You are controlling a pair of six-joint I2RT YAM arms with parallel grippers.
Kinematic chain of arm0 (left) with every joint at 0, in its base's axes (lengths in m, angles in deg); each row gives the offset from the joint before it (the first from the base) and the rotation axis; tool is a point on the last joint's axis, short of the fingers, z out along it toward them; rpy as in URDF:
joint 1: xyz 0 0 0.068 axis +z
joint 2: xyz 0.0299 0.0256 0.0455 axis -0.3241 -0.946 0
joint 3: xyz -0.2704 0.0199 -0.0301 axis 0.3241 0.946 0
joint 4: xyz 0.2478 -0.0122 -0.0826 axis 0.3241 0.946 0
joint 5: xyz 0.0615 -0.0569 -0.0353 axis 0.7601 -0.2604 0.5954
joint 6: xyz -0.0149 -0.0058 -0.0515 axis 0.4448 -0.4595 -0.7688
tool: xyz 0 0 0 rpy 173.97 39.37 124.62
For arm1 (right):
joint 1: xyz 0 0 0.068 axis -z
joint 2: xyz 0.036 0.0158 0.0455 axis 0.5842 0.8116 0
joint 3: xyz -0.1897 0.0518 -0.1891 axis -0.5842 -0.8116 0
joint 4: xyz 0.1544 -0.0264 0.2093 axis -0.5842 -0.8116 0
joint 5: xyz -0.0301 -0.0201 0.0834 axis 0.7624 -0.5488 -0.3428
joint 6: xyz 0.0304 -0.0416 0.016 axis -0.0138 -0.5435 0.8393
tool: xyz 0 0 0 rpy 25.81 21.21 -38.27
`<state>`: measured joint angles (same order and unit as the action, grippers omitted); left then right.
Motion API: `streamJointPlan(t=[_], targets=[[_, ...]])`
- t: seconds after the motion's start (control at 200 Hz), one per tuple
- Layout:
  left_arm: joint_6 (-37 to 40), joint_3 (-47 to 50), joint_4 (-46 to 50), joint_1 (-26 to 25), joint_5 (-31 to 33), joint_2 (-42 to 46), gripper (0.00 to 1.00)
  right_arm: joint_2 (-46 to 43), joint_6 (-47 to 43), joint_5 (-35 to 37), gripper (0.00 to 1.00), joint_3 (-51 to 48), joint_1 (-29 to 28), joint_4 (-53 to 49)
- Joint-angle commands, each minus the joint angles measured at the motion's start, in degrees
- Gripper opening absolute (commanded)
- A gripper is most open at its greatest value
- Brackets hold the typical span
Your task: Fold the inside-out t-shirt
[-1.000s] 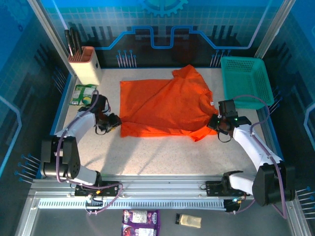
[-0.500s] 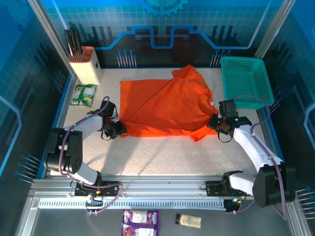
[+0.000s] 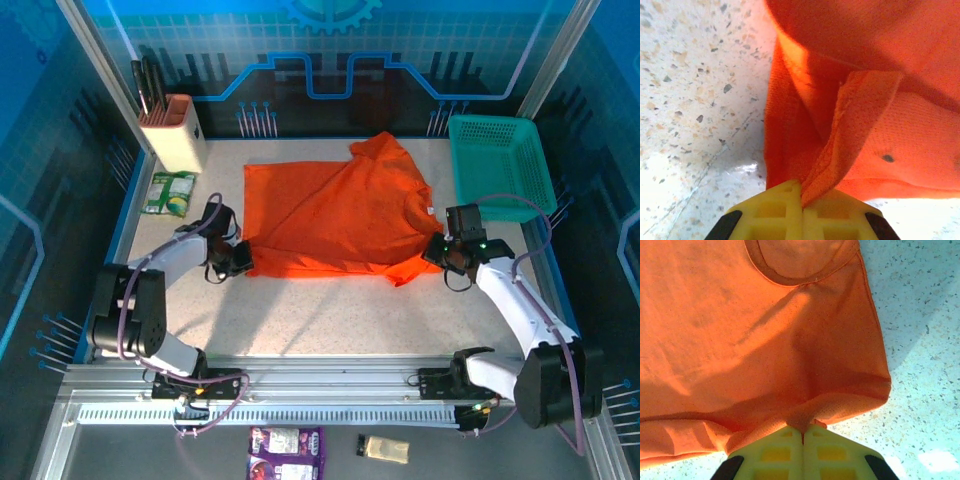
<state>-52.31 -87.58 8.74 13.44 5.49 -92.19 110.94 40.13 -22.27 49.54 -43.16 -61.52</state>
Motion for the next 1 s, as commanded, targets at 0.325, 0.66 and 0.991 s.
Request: streamJointPlan(t=[0.325,0.66,0.991], targets=[[-3.1,-28.3,7.2,4.3,-12.0,20.2,0.0,-5.9,-10.0,13.7,0.0,40.4,5.2,-9.5],[-11.6,-52.9,5.2,15.1,-25.6,17.1,0.0,-6.3,-10.7,15.0,0.0,59.1,6.7,-3.8],[-16.9,-51.2,-1.2,18.0,-29.4,17.7,0.0,-7.8,-11.5,18.1,0.0,57.4,6.9,-2.9]])
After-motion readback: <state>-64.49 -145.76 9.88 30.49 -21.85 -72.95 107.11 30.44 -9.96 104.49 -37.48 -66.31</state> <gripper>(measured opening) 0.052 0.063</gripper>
